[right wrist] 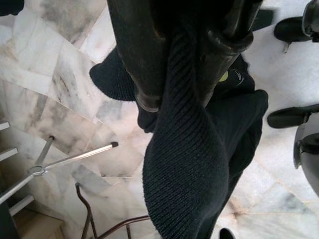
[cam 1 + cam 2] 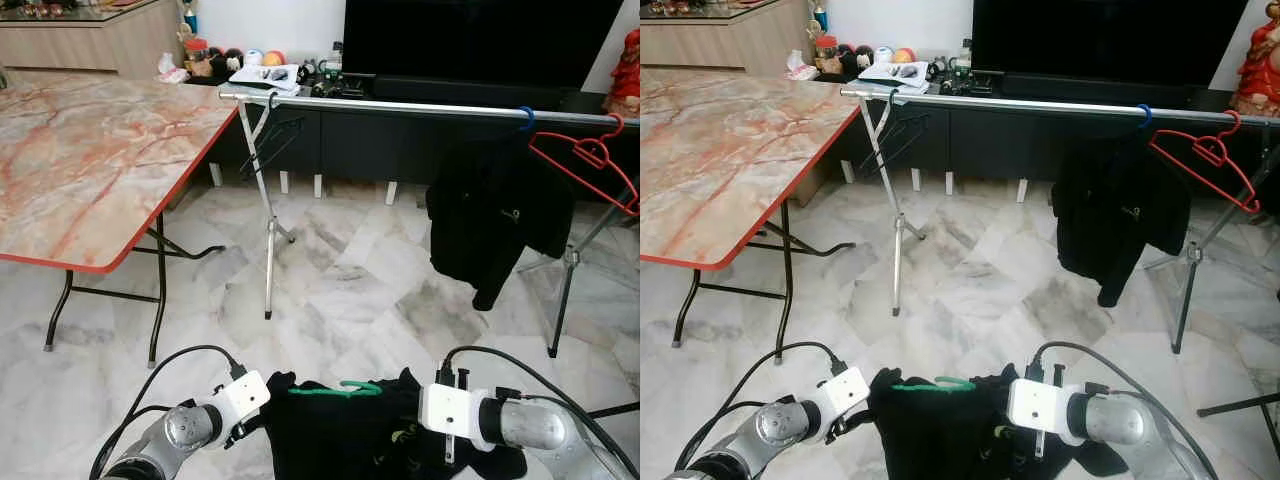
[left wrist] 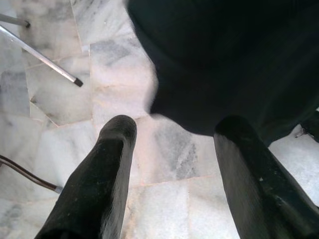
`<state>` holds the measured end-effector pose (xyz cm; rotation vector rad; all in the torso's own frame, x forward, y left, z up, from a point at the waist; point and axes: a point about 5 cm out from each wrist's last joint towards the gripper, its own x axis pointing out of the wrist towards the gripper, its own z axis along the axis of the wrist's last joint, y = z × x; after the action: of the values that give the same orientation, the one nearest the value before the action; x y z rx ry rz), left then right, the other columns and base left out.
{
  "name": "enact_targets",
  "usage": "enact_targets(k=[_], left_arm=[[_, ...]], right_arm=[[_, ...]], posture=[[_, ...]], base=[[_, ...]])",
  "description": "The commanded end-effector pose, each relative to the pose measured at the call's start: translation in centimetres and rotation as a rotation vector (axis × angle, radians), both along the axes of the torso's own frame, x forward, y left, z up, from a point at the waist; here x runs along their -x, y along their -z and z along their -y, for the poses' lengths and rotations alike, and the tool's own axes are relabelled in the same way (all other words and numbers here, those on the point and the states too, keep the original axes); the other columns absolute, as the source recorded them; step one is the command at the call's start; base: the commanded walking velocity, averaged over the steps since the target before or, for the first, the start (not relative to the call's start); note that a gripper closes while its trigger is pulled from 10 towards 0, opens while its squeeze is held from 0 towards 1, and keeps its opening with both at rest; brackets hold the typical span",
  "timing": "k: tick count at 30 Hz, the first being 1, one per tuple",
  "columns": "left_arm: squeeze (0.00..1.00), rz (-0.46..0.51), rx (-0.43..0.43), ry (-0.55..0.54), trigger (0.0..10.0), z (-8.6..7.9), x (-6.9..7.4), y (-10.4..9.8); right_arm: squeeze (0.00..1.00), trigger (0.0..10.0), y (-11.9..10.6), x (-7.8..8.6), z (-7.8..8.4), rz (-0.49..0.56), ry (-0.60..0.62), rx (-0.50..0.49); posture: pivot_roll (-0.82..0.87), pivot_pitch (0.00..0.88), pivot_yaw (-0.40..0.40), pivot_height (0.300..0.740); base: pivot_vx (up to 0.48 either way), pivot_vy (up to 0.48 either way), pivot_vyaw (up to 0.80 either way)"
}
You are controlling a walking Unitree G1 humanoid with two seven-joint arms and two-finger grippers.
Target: Hang hanger
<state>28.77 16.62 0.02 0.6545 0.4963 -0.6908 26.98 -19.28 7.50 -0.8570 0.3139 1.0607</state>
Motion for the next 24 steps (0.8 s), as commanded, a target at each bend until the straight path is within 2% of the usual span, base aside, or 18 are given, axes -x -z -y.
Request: enact_targets(k=[1,3,6,10,18,19,20,21,22,24], left_arm=[[0.0,-0.032,0.022,-0.039,10.0,-0.4,0.5,0.5],[0.0,-0.033,0.026,-0.041,10.0,-0.4,0.5,0.5],[0.0,-0.043,0.084,-0.075,10.0,-0.2,0.5,0.5],[0.0,-0.043,0.12,-0.125,10.0,-0.2,0.3,0.5],[0.0,-0.018,0.208,-0.229,10.0,-0.3,-0.1,0.1],[0.0,-0.017,0.216,-0.234,9.4,-0.3,-0.2,0.0],[0.0,-0.016,0.22,-0.238,0.7,-0.3,-0.2,0.0],[0.0,-0.016,0.22,-0.238,0.7,-0.3,-0.2,0.0],[0.0,-0.016,0.22,-0.24,0.0,-0.4,-0.2,0.0],[0.0,-0.017,0.224,-0.241,0.0,-0.4,-0.2,0.0]], right_arm=[[0.0,10.0,-1.1,-0.1,-0.1,0.029,-0.006,-0.034],[0.0,10.0,-1.1,-0.1,-0.1,0.03,-0.007,-0.036],[0.0,10.0,-1.7,0.0,-0.5,0.032,-0.011,-0.07],[0.0,10.0,-2.2,0.1,-0.6,0.027,-0.015,-0.097],[0.0,10.0,-2.4,0.4,-0.4,0.02,-0.013,-0.102],[0.0,10.0,-2.4,0.4,-0.4,0.019,-0.012,-0.103],[0.0,10.0,-2.4,0.4,-0.4,0.016,-0.008,-0.104],[0.0,10.0,-2.4,0.4,-0.4,0.016,-0.008,-0.104],[0.0,10.0,-2.5,0.4,-0.3,0.014,-0.006,-0.105],[0.0,10.0,-2.4,0.5,-0.3,0.011,-0.003,-0.104]], posture=[[0.06,0.07,0.012,0.74],[0.06,0.07,0.012,0.74],[0.06,0.07,0.012,0.74],[0.04,0.067,0.008,0.74],[0.04,0.066,0.006,0.74],[0.04,0.067,0.005,0.74],[0.04,0.067,0.005,0.74],[0.04,0.067,0.005,0.74],[0.04,0.067,0.005,0.74],[0.04,0.067,0.005,0.74]], base=[[0.0,0.0,0.0],[0.0,0.0,0.0],[0.0,0.0,0.0],[0.0,0.0,0.0],[0.0,0.0,0.0],[0.0,0.0,0.0],[0.0,0.0,0.0],[0.0,0.0,0.0],[0.0,0.0,0.0],[0.0,0.0,0.0]])
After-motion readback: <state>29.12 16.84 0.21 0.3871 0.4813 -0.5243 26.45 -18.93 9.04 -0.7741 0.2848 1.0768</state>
